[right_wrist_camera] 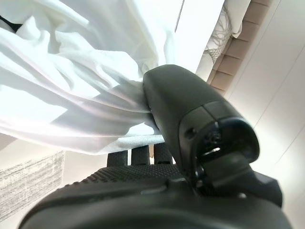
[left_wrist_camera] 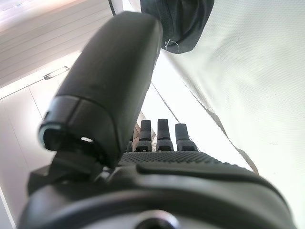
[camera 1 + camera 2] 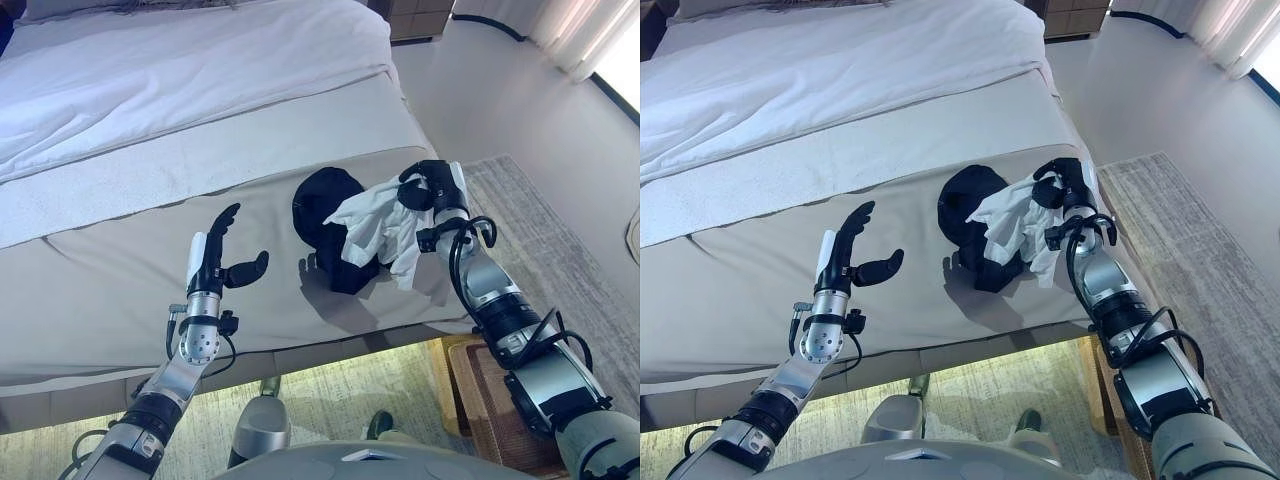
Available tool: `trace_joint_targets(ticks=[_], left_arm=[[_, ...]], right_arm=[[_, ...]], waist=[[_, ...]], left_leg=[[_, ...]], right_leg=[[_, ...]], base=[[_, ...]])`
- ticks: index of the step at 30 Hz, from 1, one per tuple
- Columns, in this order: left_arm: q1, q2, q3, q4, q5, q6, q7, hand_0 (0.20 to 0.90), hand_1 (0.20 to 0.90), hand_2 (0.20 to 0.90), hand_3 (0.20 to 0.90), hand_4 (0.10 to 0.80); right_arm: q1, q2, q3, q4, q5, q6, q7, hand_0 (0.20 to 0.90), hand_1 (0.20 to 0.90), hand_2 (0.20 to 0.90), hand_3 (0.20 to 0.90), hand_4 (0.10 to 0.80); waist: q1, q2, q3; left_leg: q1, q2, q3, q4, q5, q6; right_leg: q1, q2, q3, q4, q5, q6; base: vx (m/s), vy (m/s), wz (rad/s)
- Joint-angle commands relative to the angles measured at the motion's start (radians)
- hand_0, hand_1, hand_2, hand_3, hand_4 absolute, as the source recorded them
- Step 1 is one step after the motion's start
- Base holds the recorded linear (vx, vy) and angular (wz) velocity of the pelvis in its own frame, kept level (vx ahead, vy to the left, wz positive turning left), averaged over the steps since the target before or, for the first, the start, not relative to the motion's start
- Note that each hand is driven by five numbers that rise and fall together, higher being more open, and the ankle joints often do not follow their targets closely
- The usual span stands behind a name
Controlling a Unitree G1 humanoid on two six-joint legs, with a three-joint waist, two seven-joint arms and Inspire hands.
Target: Pick up the clothes from the bed and place them into the basket
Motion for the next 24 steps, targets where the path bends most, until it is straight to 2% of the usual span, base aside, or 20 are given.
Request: trace_joint_targets(ticks=[1,12,24], left_arm=[[-0.046,0.009,-0.004,0.006,0.010,-0.080,0.027,0.900,0.900,0.900,0.900,0.800],[-0.035,0.010,-0.009,0.032,-0.004,-0.091,0.007,0.900,0.900,0.900,0.900,0.800],[-0.043,0.012,-0.033,0.062,-0.017,-0.098,0.006,0.900,0.900,0.900,0.900,0.800]], right_arm=[[-0.136,-0.088,-0.021,-0.057,-0.053,-0.139,-0.079,0.300,0.300,0.300,0.200,0.100],[-0.212,-0.273,-0.108,-0.072,-0.040,-0.124,-0.092,0.300,0.300,0.300,0.200,0.100],[-0.221,-0.387,-0.162,-0.047,-0.015,-0.132,-0.074,0.300,0.300,0.300,0.200,0.100]], waist=[[-0.009,-0.004,-0.122],[-0.045,-0.020,-0.145],[-0.116,-0.025,-0.159]], left_leg=[[0.016,-0.019,0.072,-0.008,-0.135,0.042],[0.036,-0.006,0.110,-0.008,-0.147,0.036],[0.063,0.013,0.179,-0.008,-0.158,0.028]], right_leg=[[-0.045,0.002,0.029,0.074,-0.054,-0.023],[-0.047,0.016,0.059,0.056,-0.047,-0.023],[-0.060,0.029,0.117,0.034,-0.031,-0.021]], base=[[0.000,0.000,0.00],[0.006,0.003,-0.05],[0.010,0.011,-0.20]])
